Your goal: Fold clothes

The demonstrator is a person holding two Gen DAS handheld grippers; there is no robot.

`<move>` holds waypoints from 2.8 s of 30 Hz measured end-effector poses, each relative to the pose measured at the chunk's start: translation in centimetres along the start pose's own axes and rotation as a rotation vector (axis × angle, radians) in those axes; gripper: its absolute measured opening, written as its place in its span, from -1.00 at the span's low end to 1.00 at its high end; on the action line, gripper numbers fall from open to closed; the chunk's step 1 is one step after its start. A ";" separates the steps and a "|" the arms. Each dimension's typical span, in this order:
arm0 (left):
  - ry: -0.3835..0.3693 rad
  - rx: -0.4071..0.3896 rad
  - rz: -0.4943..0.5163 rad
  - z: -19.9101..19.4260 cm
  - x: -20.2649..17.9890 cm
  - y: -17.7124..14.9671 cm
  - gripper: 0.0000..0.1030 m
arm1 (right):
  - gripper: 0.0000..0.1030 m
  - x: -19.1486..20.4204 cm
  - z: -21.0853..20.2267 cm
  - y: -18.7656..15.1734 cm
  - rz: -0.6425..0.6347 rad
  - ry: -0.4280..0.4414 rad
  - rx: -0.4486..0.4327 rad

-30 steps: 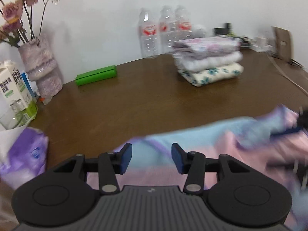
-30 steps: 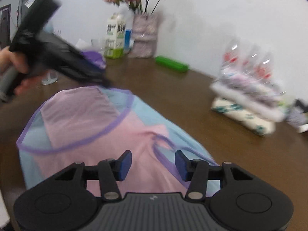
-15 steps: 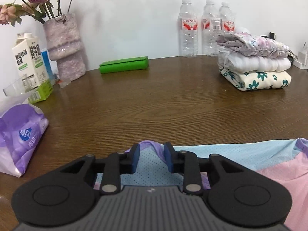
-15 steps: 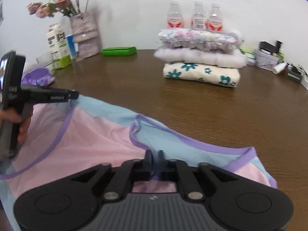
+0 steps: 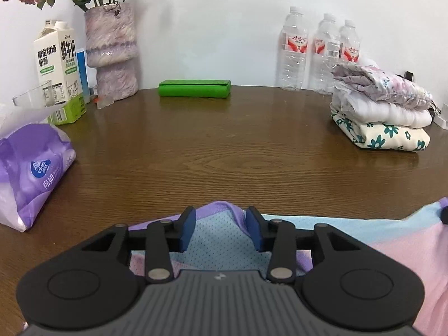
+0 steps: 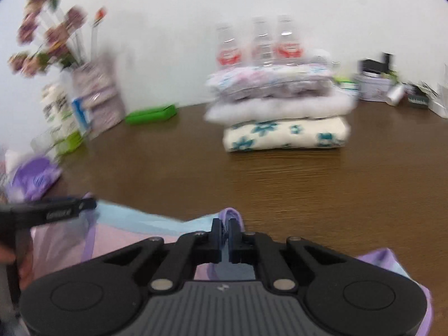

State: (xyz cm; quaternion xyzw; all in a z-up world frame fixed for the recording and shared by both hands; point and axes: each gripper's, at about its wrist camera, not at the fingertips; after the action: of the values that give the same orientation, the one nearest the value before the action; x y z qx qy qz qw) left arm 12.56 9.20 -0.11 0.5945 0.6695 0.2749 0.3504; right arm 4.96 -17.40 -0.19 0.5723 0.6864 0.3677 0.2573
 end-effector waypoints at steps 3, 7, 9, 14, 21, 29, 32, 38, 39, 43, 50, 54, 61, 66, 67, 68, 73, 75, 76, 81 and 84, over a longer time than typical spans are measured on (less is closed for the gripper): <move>0.003 0.012 -0.014 -0.1 0.4 0.2 -0.13 | -0.71 -0.7 -1.8 0.2 0.028 -0.003 -0.019; -0.102 0.040 -0.050 -4.5 1.8 1.8 -0.12 | -0.50 -1.4 -6.4 0.4 -0.019 0.045 -0.064; -0.231 0.059 -0.037 -8.1 2.7 1.2 0.06 | -0.49 -1.5 -8.7 -0.5 -0.061 0.064 -0.049; -0.376 0.131 0.033 -15.7 5.2 -6.5 0.03 | -0.49 -0.3 -12.8 -7.0 -0.205 0.153 -0.052; -0.365 0.127 0.076 -19.5 6.6 -12.6 -0.07 | -0.54 5.1 -14.7 -11.1 -0.306 0.309 -0.035; -0.359 0.083 0.081 -20.0 7.4 -13.3 -0.08 | -0.78 9.1 -16.4 -14.3 -0.517 0.185 -0.061; -0.334 0.081 0.095 -20.1 7.4 -13.2 -0.08 | -0.77 8.1 -17.5 -13.6 -0.458 0.170 -0.090; -0.285 0.030 0.039 -22.2 4.2 -11.6 -0.14 | -0.47 5.3 -17.8 -10.6 -0.464 0.040 -0.097; -0.347 0.023 0.039 -22.7 3.0 -11.5 -0.14 | -0.46 4.7 -16.9 -10.2 -0.463 0.039 -0.064; -0.475 0.060 0.129 -21.7 -3.2 -12.0 -0.13 | -0.60 5.0 -13.5 -9.5 -0.455 0.112 -0.039; -0.336 0.125 0.060 -17.8 -5.1 -11.7 -0.11 | -1.00 5.9 -12.2 -10.3 -0.491 0.043 -0.013; -0.318 0.127 0.081 -17.3 -5.3 -11.8 0.01 | -0.96 4.3 -13.3 -10.2 -0.450 0.038 0.025; 0.032 0.054 -0.001 -18.5 0.5 -11.3 0.05 | -0.63 3.6 -15.0 -3.3 -0.477 0.134 -0.071; 0.204 0.042 -0.210 -20.7 7.0 -12.0 0.17 | -0.48 6.5 -8.0 4.7 -0.721 0.169 -0.002; 0.227 0.038 -0.213 -20.6 7.3 -12.1 0.17 | -0.48 7.7 -5.9 6.1 -0.767 0.196 0.021; 0.252 0.037 -0.204 -20.3 7.4 -12.1 0.17 | -0.48 9.0 -3.7 7.3 -0.803 0.229 0.040; 0.236 0.030 -0.207 -19.4 7.3 -11.8 -0.21 | -0.51 15.0 7.4 10.9 -0.819 0.408 0.220; 0.219 0.031 -0.188 -19.2 6.9 -11.7 -0.72 | -0.51 16.8 10.6 11.1 -0.825 0.430 0.265; 0.217 0.031 -0.173 -19.1 6.6 -11.7 -0.83 | -0.51 17.6 11.8 11.0 -0.825 0.442 0.280; 0.191 0.023 -0.145 -17.7 7.3 -10.6 -0.92 | -0.99 18.2 13.5 10.5 -0.781 0.486 0.275; 0.153 0.060 -0.034 -14.2 7.7 -7.4 -0.92 | -1.00 18.2 13.9 10.5 -0.769 0.376 0.266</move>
State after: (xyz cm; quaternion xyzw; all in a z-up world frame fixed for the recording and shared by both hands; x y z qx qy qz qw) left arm -3.58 16.47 1.52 0.5708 0.7122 0.2931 0.2849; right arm 18.12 4.07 1.14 0.2269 0.9253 0.2516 0.1702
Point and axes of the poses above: each gripper's, at about its wrist camera, not at the fingertips, and z roughly the way its jaws point, x to its left, y to its top, and after that the axes turned 12 degrees about -z, right-handed
